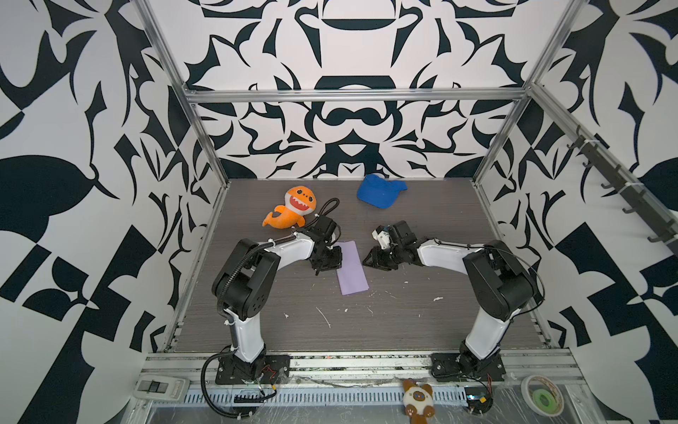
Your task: Fold a paper plane with a square sheet of paper (pick it up from the middle)
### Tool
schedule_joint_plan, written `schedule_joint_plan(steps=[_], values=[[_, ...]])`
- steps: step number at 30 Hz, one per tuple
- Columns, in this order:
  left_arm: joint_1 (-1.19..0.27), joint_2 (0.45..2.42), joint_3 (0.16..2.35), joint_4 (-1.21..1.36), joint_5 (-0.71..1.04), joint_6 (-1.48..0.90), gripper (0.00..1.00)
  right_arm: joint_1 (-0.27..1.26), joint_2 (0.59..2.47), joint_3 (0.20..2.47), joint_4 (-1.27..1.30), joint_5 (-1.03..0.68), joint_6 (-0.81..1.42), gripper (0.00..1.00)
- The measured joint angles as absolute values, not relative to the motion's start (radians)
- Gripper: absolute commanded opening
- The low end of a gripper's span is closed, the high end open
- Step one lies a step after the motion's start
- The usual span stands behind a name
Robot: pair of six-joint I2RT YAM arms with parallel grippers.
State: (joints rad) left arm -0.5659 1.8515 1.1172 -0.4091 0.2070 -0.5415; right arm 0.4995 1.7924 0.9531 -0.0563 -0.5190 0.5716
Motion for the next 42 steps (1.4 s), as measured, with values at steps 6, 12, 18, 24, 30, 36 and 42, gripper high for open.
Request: schedule_joint_plan(steps=[6,12,18,24,30,36,42], values=[[-0.566,1.858,1.129,-0.425,0.208,-0.525,0.27,0.501,1.798,0.957,-0.058,-0.52,0.572,0.34],[-0.566,1.862,1.135,-0.432,0.207,-0.522,0.27,0.502,1.802,0.963,-0.063,-0.52,0.571,0.34],[-0.566,1.865,1.139,-0.437,0.206,-0.522,0.27,0.512,1.802,0.968,-0.065,-0.535,0.57,0.32],[-0.566,1.869,1.145,-0.443,0.206,-0.523,0.27,0.531,1.816,0.998,-0.064,-0.564,0.564,0.3],[-0.566,1.869,1.145,-0.444,0.205,-0.523,0.26,0.54,1.865,1.019,-0.064,-0.585,0.562,0.29],[-0.566,1.87,1.146,-0.445,0.206,-0.517,0.25,0.546,1.885,1.031,-0.07,-0.6,0.561,0.29],[-0.566,1.871,1.146,-0.446,0.206,-0.501,0.24,0.546,1.886,1.034,-0.071,-0.608,0.561,0.29]])
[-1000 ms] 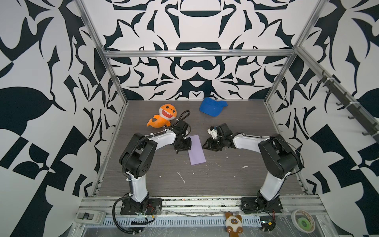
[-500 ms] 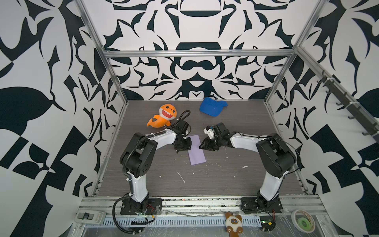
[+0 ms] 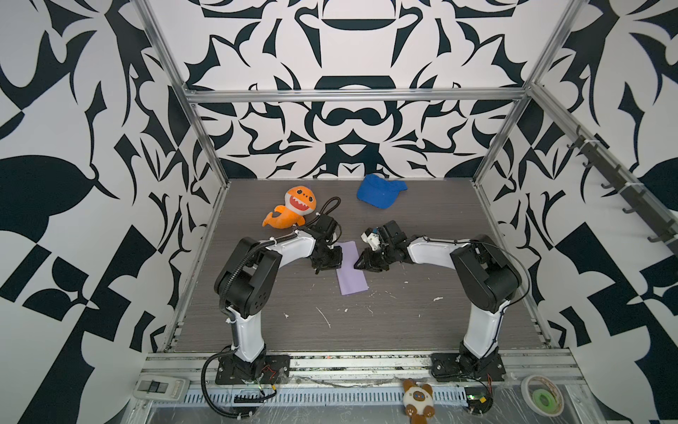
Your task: Fold a paper plane with a square sheet of paper (pick it up from the middle)
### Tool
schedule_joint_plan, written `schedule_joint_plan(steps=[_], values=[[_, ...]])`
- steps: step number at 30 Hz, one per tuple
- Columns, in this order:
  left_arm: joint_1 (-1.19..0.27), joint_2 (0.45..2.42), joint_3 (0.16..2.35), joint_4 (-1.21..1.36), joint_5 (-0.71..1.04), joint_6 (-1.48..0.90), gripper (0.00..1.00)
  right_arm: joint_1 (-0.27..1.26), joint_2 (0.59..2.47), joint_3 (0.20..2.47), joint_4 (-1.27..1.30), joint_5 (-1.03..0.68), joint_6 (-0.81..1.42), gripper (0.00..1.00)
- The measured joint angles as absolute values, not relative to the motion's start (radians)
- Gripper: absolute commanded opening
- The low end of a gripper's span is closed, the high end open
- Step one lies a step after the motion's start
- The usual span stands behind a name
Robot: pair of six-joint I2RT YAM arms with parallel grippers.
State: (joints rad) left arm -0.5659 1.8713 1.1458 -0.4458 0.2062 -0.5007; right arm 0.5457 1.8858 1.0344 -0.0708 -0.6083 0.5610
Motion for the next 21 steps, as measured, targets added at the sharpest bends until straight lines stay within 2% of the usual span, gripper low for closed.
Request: schedule_joint_plan(steps=[21], values=[[-0.566,1.875,1.145,-0.429,0.221,-0.445,0.25,0.498,1.729,0.953,0.021,-0.535,0.615,0.3]])
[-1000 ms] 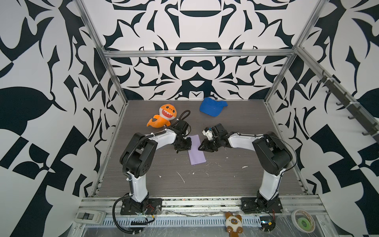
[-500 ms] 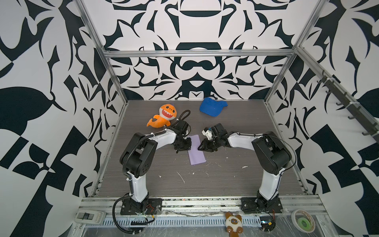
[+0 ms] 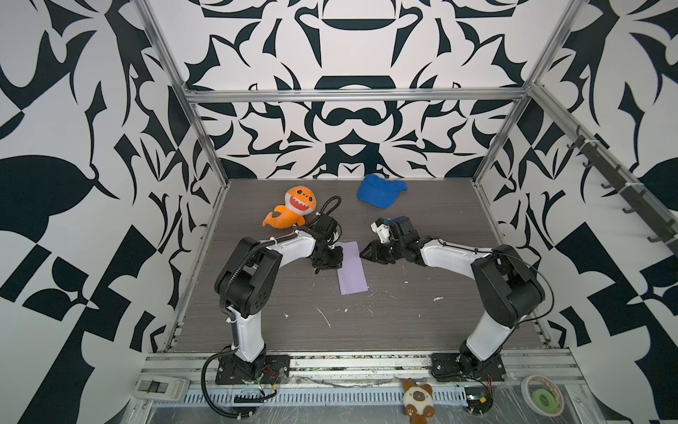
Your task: Fold a paper plane with a square sheet of paper (pick it up from the middle)
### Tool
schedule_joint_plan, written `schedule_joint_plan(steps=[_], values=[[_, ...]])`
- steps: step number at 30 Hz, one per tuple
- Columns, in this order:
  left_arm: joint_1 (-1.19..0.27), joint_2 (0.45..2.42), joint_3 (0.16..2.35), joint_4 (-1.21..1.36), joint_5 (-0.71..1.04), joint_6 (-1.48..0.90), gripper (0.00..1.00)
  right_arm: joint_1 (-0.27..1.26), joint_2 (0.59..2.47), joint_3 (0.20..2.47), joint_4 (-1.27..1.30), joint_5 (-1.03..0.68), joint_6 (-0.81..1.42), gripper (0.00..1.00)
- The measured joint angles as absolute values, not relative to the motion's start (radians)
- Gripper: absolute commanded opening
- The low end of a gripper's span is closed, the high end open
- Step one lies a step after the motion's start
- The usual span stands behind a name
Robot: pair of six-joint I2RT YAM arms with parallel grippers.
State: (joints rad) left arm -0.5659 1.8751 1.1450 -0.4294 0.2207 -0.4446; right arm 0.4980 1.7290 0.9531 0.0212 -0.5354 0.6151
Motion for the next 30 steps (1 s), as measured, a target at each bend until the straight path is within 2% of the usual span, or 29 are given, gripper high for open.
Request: schedule_joint_plan(steps=[30], values=[[-0.566,1.892,1.162,-0.426,0.232,-0.426,0.26,0.533,1.872,1.023,0.004,-0.606,0.63,0.27]])
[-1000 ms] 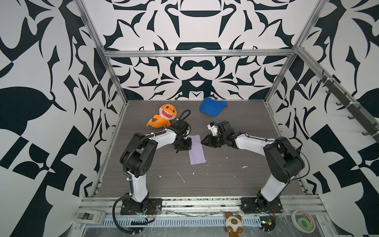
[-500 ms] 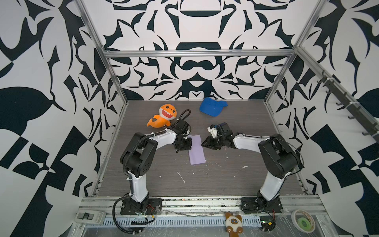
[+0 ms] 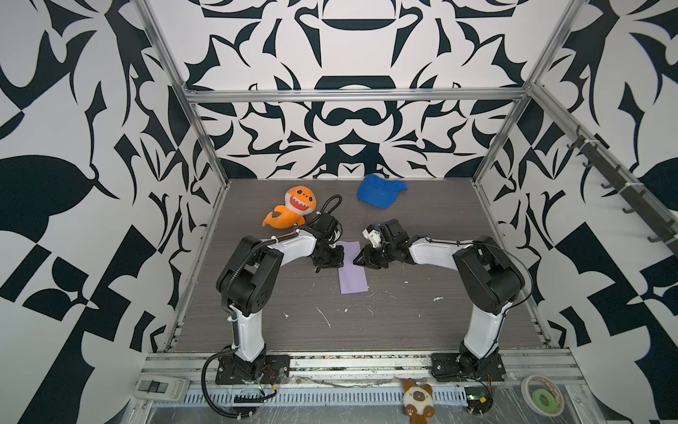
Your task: Fold a paper plane with a square sheet of paper (pick it up from the middle)
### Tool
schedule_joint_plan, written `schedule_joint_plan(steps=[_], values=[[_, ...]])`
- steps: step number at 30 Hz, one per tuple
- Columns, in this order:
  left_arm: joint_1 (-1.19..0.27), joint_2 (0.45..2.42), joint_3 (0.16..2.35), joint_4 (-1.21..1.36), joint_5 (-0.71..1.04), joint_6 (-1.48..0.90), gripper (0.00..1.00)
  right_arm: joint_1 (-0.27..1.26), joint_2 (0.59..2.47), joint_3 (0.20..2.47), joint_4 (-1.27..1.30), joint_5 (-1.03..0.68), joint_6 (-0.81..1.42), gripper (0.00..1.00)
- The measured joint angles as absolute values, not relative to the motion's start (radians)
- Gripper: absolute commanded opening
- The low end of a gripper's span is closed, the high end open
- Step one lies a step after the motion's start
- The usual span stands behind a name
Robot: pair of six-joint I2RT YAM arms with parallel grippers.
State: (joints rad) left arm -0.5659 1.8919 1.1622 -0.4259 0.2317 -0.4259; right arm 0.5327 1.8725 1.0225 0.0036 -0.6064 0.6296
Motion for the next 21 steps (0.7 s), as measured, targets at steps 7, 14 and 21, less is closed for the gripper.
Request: schedule_joint_plan(steps=[7,14,21], values=[[-0.566,1.897,1.168,-0.428,0.232,-0.426,0.26,0.533,1.907,1.033,-0.013,-0.607,0.627,0.26],[-0.566,1.899,1.172,-0.428,0.232,-0.426,0.26,0.533,1.918,1.04,-0.045,-0.603,0.617,0.25],[-0.566,1.899,1.176,-0.432,0.231,-0.426,0.26,0.533,1.922,1.05,-0.063,-0.602,0.599,0.24]])
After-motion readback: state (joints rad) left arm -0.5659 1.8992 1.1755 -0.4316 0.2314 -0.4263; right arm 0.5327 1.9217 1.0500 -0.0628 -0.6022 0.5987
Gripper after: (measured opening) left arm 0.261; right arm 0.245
